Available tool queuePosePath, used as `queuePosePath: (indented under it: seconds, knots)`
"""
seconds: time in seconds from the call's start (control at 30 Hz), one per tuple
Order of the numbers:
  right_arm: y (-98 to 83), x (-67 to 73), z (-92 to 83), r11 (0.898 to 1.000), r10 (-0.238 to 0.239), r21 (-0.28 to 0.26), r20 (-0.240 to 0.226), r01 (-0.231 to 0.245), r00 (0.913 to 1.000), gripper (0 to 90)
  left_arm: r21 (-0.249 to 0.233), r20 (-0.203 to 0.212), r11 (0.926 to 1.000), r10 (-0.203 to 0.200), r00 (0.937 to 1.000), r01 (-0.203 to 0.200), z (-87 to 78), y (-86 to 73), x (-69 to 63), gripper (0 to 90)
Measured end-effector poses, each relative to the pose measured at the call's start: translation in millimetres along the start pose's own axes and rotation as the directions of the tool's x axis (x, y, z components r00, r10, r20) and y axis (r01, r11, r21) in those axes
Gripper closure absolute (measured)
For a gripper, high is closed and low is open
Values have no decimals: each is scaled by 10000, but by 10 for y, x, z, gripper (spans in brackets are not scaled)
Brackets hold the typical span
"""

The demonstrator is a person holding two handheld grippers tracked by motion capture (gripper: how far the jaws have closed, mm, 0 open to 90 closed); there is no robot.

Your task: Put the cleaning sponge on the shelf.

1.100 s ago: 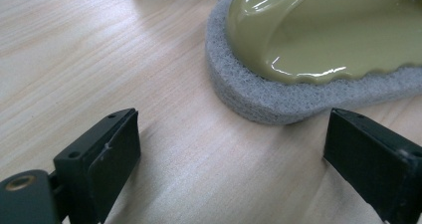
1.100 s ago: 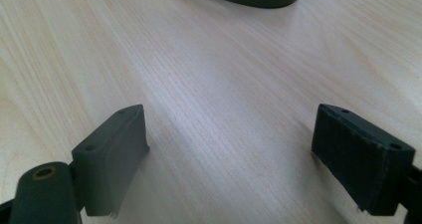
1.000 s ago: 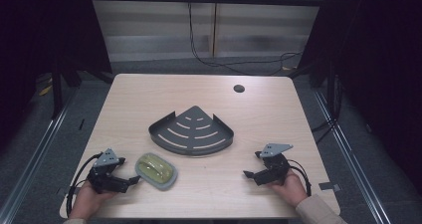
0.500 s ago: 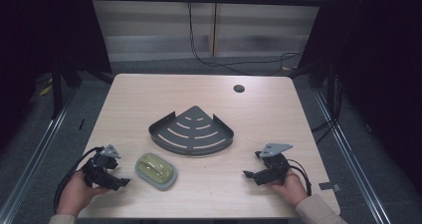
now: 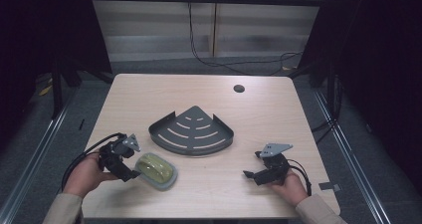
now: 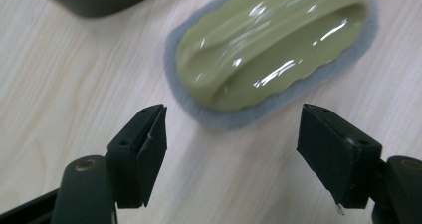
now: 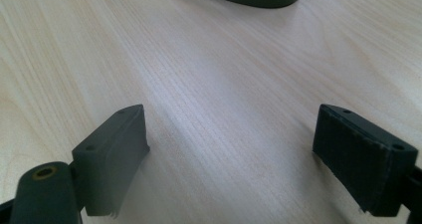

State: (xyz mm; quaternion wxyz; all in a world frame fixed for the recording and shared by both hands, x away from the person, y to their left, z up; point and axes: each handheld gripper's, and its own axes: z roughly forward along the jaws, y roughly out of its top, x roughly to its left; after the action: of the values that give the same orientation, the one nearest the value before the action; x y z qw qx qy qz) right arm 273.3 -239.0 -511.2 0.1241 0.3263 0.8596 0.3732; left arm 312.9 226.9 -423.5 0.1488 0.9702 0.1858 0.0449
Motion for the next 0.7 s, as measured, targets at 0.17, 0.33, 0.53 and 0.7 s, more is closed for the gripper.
queuePosePath:
  seconds: [0.17,0.33,0.53,0.7]
  knots:
    - [0,0,0,10000,-3,-3,2,3,10000,133,304,321,9969,721,9969,-731,17,232,-46,284]
    - [0,0,0,10000,2,-1,-2,-2,10000,133,504,346,9934,1017,9942,-1034,39,332,-30,287]
    - [0,0,0,10000,-3,-6,2,3,10000,133,478,688,9895,1331,9887,-1365,98,461,-53,305]
    - [0,0,0,10000,8,-5,14,-8,10000,133,499,892,9831,1711,9812,-1760,140,546,-77,318]
